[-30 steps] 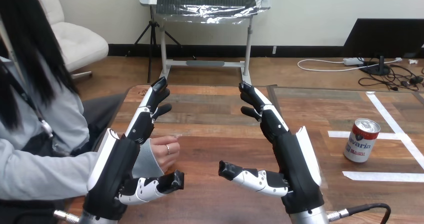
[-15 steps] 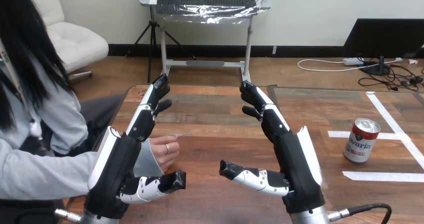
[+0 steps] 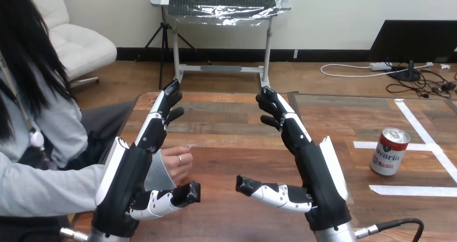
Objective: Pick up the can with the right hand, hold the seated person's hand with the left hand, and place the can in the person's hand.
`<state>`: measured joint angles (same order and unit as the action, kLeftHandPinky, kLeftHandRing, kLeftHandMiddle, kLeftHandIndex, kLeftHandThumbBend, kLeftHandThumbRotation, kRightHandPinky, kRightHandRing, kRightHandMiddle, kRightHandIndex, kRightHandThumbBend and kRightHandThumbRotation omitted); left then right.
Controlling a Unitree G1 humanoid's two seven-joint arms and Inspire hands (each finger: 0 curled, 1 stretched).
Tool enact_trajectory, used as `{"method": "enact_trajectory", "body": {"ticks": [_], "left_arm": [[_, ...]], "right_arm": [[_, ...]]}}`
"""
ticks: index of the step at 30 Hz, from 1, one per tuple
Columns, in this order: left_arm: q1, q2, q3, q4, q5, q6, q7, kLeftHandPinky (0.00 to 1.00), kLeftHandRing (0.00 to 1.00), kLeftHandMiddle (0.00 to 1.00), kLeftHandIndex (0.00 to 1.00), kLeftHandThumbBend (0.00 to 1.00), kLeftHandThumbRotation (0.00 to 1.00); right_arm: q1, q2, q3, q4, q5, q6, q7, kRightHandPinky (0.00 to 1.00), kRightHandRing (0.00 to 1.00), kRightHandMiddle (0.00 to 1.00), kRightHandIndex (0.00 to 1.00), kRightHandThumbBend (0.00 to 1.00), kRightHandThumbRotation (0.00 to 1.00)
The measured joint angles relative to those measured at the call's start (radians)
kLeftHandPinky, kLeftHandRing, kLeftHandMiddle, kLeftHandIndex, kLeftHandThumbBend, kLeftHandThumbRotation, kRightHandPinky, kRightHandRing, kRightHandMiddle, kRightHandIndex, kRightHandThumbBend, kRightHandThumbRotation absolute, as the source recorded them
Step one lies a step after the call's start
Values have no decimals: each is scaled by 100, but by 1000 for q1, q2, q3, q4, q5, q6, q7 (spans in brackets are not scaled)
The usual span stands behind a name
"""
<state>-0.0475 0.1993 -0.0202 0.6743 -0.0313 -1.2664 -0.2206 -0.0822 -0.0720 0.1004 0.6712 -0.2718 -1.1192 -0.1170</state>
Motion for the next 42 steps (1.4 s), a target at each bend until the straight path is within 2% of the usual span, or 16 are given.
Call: {"method": "enact_trajectory", "body": {"ticks": [10, 27, 34, 42], "left_arm": [[5, -4, 1, 0, 0, 0, 3, 91, 97, 99, 97, 100, 74], [5, -5, -4, -3, -41, 17, -15, 91, 96, 99, 98, 100, 73], [5, -4, -4, -6, -49, 19, -27, 90, 96, 100, 98, 100, 73], [6, -4, -4, -18, -90, 38, -48, 91, 96, 100, 99, 100, 71]], "right_arm": [[-3, -10, -1, 0, -1, 0, 0, 87, 91, 90, 93, 100, 50], [-36, -16, -6, 0, 3, 0, 2, 88, 91, 92, 93, 100, 45], [-62, -24, -36, 0, -12, 0, -16, 83, 89, 92, 93, 100, 47], [-82, -47, -84, -27, -9, 7, -47, 80, 87, 91, 93, 100, 46]]}}
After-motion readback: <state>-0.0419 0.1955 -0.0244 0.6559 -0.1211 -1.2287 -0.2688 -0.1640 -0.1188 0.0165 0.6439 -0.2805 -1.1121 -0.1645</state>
